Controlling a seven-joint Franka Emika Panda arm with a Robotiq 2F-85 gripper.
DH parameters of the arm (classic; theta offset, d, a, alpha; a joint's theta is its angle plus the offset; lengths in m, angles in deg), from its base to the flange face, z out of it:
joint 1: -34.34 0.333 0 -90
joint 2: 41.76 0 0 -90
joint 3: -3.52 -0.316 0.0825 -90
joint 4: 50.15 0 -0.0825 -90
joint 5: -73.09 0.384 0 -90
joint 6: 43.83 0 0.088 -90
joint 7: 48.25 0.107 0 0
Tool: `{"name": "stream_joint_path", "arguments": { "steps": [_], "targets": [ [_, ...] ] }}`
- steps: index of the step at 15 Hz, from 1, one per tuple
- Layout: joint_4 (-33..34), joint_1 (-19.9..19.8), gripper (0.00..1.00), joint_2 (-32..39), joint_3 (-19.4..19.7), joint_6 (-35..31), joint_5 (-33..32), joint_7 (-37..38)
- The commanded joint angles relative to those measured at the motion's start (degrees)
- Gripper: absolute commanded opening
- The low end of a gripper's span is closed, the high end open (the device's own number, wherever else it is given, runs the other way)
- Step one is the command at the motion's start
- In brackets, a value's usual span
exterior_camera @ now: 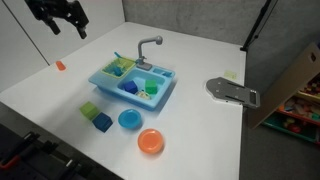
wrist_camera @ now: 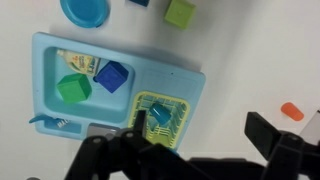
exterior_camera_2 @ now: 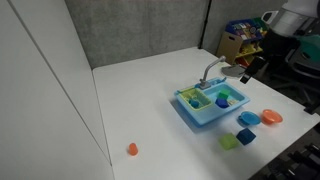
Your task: Remove the blue block from the sink and place it on the counter
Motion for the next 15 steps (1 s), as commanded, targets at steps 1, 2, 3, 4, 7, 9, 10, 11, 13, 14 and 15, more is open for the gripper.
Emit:
{"name": "stream_joint_path", "arguments": {
  "steps": [1,2,3,4,7,9,10,11,13,14,15],
  "targets": [
    [7.8,-3.3,1.00,8.7,-0.7,0.9,-4.3,5.5],
    [9.5,-3.9,1.00,10.7,-0.6,1.3,-5.2,7.0],
    [11.3,-4.5,1.00,12.7,-0.4,1.8,-6.4,8.8],
    [12.9,-5.0,1.00,14.5,-0.2,2.2,-7.6,10.6],
    [16.9,-6.1,1.00,19.4,0.9,3.5,-10.6,16.0],
    [18.8,-6.5,1.00,22.1,1.8,4.0,-11.2,18.1],
    [19.4,-6.6,1.00,23.3,2.2,4.2,-11.3,18.9],
    [19.8,-6.8,1.00,24.4,2.5,4.1,-10.7,18.9],
    [20.2,-6.9,1.00,26.4,3.2,3.8,-10.9,20.1],
    [20.2,-6.9,1.00,27.5,3.5,3.4,-10.6,20.4],
    [20.2,-6.8,1.00,28.5,3.9,3.1,-10.9,21.2]
  ]
}}
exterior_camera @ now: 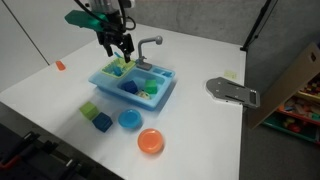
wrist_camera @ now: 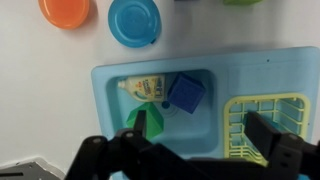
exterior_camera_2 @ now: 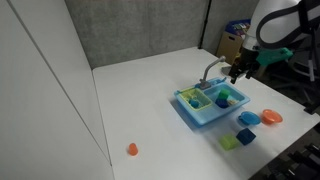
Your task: Remove the blue block from the sink and place it on the counter
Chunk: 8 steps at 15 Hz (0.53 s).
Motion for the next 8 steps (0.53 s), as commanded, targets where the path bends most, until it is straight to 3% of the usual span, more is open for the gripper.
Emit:
{"name": "stream_joint_path", "arguments": {
  "steps": [1,6,8],
  "targets": [
    [2.2,-0.2,1.00,4.1,0.8,0.5,-0.5,3.1],
    [2.5,0.1,1.00,8.3,2.2,-0.2,-0.5,6.1],
    [1.1,0.7,1.00,6.3,2.1,-2.9,-1.3,5.4]
  ]
}}
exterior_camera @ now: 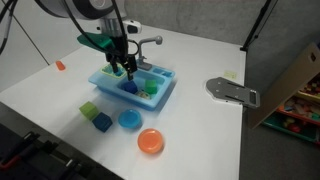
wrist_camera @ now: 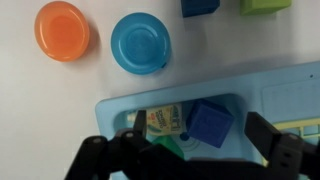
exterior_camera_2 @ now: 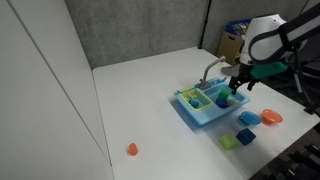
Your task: Remove the blue block from the sink and place it on the counter
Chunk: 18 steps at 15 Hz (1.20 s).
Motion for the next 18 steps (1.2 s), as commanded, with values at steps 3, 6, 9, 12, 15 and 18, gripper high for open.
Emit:
{"name": "stream_joint_path", "arguments": {
  "steps": [3,6,9,12,15,18],
  "targets": [
    [0.3,0.2,1.00,-0.1,-0.1,-1.9,-0.1,0.0],
    [0.9,0.5,1.00,0.6,0.7,-2.3,-0.8,1.3],
    [1.9,0.5,1.00,2.4,1.2,-4.1,-1.1,1.6],
    [3.7,0.3,1.00,5.5,1.1,-6.1,-0.1,1.1],
    [5.8,-0.1,1.00,8.8,0.6,-7.8,1.7,0.9],
    [7.6,-0.1,1.00,11.3,0.3,-8.6,4.2,2.3]
  ]
}}
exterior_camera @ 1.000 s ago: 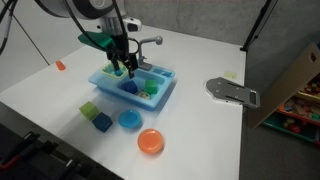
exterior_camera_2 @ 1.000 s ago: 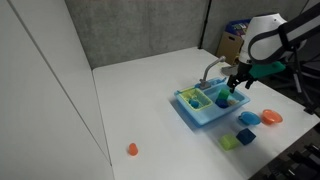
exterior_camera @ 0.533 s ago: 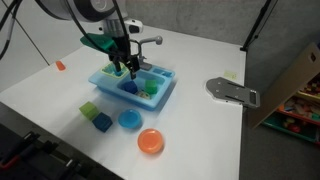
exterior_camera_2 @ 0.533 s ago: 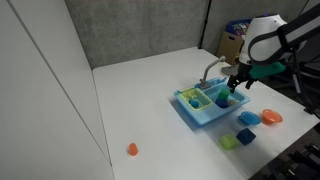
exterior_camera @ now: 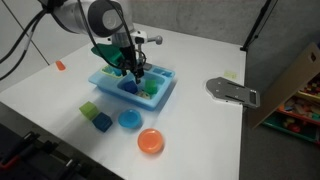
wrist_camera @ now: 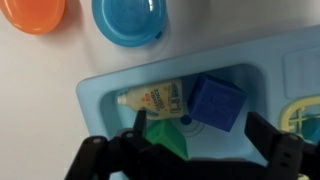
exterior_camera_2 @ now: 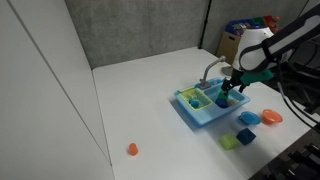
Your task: Remove the blue block from the sink and place it on the counter
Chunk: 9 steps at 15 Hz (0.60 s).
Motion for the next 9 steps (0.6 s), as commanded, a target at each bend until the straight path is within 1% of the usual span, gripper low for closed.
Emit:
{"name": "stream_joint_path", "arguments": {
  "steps": [1,4,9],
  "targets": [
    [3.6,-0.5,1.00,3.4,-0.8,-0.4,3.4,2.0],
    [4.9,-0.3,1.00,5.1,-0.9,-1.1,5.8,2.9],
    [6.4,0.2,1.00,7.6,-0.9,-3.8,7.5,3.6]
  ]
}}
